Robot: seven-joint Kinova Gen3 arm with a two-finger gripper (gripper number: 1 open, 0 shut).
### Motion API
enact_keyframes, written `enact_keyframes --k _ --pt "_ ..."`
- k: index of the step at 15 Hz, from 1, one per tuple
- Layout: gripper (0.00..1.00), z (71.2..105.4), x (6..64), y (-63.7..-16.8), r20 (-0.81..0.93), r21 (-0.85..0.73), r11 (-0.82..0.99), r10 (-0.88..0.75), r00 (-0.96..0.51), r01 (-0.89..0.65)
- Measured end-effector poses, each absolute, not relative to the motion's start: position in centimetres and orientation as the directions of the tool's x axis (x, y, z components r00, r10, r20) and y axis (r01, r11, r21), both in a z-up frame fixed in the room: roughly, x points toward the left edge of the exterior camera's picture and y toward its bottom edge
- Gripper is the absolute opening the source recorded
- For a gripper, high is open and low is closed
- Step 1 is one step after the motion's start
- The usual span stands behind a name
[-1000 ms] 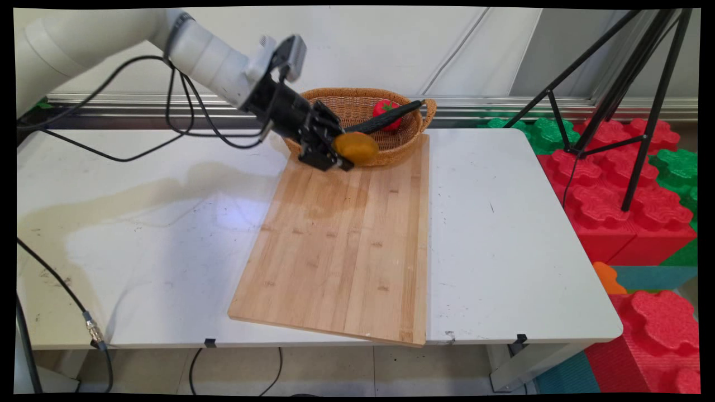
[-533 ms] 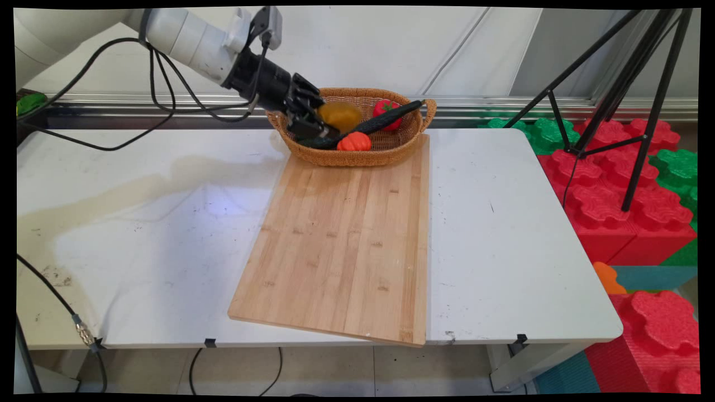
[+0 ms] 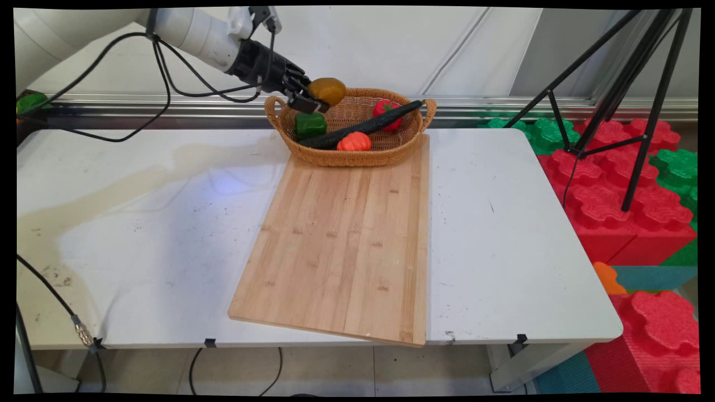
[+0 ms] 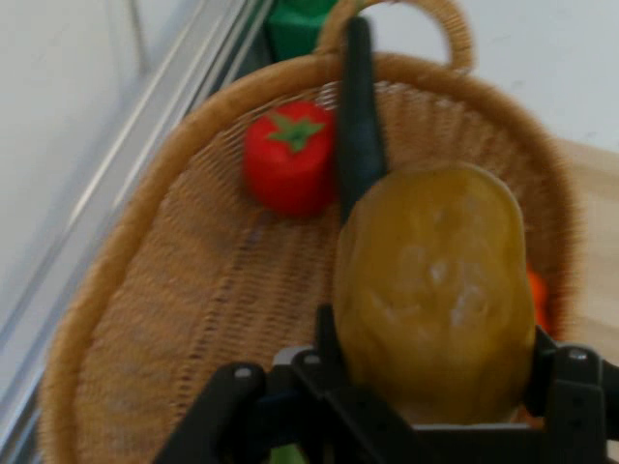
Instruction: Place the picked object in the vegetable basket
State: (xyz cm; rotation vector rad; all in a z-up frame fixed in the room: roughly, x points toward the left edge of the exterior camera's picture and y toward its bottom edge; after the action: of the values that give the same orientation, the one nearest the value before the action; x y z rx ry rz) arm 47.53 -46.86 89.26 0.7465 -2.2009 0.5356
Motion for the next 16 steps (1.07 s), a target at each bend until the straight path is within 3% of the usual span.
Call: enact_keyframes --k 13,14,16 --pt "0.0 83.0 46.5 -55.1 0.697 -0.144 0.655 -0.465 -0.546 -0.741" --pt "1.0 82.7 46.3 -55.5 0.697 -0.141 0.654 -0.467 -0.544 -0.743" --pt "1.0 82.4 46.0 -56.1 0.699 -0.138 0.653 -0.468 -0.54 -0.745"
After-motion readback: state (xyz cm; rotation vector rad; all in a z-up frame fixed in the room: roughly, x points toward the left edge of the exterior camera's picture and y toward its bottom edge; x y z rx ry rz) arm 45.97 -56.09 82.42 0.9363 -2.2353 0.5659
